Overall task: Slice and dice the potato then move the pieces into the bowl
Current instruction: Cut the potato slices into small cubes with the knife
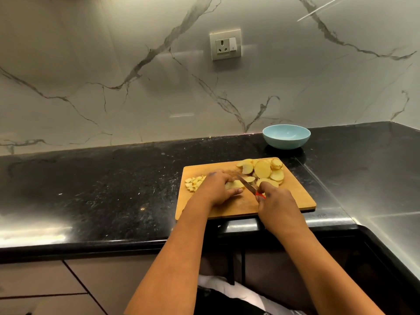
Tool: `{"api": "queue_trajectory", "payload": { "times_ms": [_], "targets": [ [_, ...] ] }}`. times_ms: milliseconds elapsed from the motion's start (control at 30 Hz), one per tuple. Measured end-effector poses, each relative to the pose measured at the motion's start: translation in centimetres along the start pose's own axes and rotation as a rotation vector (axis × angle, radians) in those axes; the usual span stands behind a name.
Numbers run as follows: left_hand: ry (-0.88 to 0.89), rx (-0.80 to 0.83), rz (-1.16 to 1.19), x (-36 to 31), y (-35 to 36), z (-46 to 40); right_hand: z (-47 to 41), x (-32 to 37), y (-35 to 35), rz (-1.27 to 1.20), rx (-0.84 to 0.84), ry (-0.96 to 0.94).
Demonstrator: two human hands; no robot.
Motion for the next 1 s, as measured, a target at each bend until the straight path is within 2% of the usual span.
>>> {"api": "queue_trajectory", "payload": {
  "times_ms": [133,233,533,633,800,1000],
  "targets": [
    [0.013,-0.166,0.009,-0.1,1.6,0.7,0.7,1.0,0.2,0.098,-0.005,-0.016],
    [0.026,-0.227,0.016,-0.2,2.3,1.0,0.9,1.4,0.4,0.144,0.004,-0.004],
    [0.101,-0.122,-0.050,-0.5,2.2,1.0,0.9,2.1,0.3,0.236,0.004,-0.017],
    [0.098,-0.131,-0.070,-0.5,2.4,0.8,0.8,2.9,0.3,0.286,0.016,-0.028],
    [0.072,-0.140,-0.070,-0.8,1.8,0.9,0.5,3.9,-0.3,0.365,0.095,-0.041],
    [0.066,-0.173,0.012,-0.8,1.9,1.3,0.9,3.7,-3.1,0.449,0.249,0.064]
  ]
}}
Point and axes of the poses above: each hand's wrist, its own z-axis away from the middle knuckle, its own y-axis out of the palm, x = y × z, the point moved 1 cm from there along -z, towards the middle knuckle, and after that the axes turned 4 degrees about y, right-handed, at the moved point
